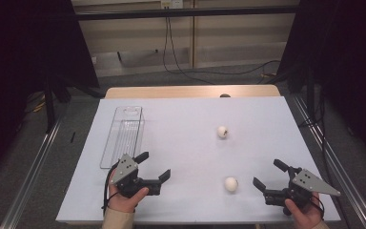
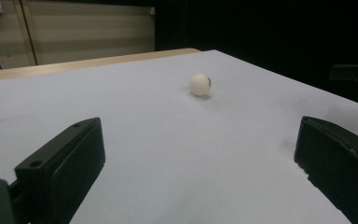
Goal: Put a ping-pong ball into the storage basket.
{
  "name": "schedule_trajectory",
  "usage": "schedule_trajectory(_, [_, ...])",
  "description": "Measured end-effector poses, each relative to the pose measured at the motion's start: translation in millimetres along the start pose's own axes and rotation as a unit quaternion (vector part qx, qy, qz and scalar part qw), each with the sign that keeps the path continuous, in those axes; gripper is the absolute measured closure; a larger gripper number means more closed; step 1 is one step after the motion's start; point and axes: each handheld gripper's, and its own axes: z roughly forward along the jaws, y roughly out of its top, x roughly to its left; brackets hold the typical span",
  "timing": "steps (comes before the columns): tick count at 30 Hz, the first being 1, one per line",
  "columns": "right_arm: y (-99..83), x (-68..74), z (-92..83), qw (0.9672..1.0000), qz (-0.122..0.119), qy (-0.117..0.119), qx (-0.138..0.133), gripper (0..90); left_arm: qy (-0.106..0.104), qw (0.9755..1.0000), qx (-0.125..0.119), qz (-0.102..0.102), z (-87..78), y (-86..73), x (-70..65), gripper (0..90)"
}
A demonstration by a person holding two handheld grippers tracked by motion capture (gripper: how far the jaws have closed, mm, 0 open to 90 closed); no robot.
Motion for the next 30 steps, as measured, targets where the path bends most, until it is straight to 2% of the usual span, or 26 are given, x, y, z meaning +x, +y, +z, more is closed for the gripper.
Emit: schedule_trajectory(30, [-0.4, 0.3, 0.2, 1.0, 0.001, 0.001, 0.001, 0.6, -0.026, 0.9996, 0.011, 0.002, 17.0, 0.0, -10.6, 1.8])
